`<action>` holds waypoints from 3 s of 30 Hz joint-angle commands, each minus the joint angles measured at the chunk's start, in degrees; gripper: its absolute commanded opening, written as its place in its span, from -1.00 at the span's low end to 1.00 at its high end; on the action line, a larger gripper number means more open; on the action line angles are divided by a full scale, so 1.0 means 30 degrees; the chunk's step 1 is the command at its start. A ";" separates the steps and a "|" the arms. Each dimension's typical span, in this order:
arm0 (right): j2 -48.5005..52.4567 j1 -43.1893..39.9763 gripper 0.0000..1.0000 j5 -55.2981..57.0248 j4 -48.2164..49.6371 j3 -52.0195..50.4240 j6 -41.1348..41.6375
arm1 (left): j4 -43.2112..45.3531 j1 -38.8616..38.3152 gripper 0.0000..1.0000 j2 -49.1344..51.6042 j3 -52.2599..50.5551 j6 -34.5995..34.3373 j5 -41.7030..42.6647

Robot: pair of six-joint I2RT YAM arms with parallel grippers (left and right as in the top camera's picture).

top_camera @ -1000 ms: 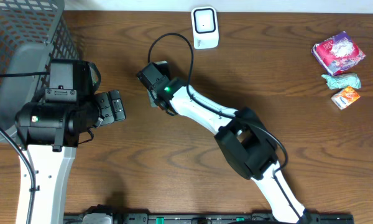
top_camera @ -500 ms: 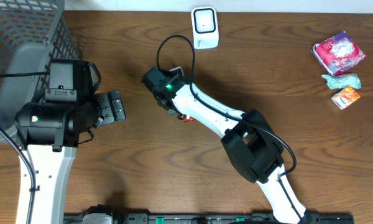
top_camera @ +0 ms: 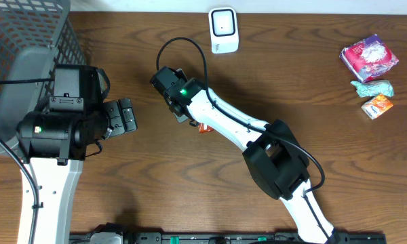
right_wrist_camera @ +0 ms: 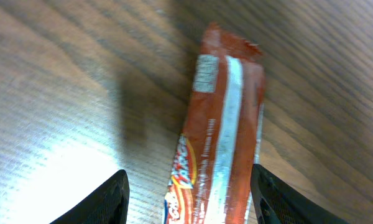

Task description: Scan the item barcode

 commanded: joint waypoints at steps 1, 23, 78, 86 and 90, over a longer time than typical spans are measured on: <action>-0.0430 0.0058 0.16 -0.0408 -0.0073 -0.0153 -0.1020 | -0.0051 0.0022 0.96 -0.0029 0.0073 -0.0240 -0.0036; 0.0503 0.0058 0.13 -0.0029 0.0270 -0.1100 -0.1355 | -0.0044 0.0022 0.96 -0.0029 0.0073 -0.0240 -0.0036; 0.1166 -0.8342 -0.97 -2.4523 0.3344 -0.3446 0.3162 | -0.0044 0.0022 0.96 -0.0029 0.0073 -0.0240 -0.0036; 0.1013 -1.0061 -0.70 -1.9788 0.2375 -0.3534 0.3468 | -0.0044 0.0022 0.96 -0.0029 0.0073 -0.0240 -0.0036; 0.0554 -1.0928 -0.50 -1.8484 -0.0109 -0.2259 0.2237 | -0.0044 0.0022 0.96 -0.0029 0.0073 -0.0240 -0.0036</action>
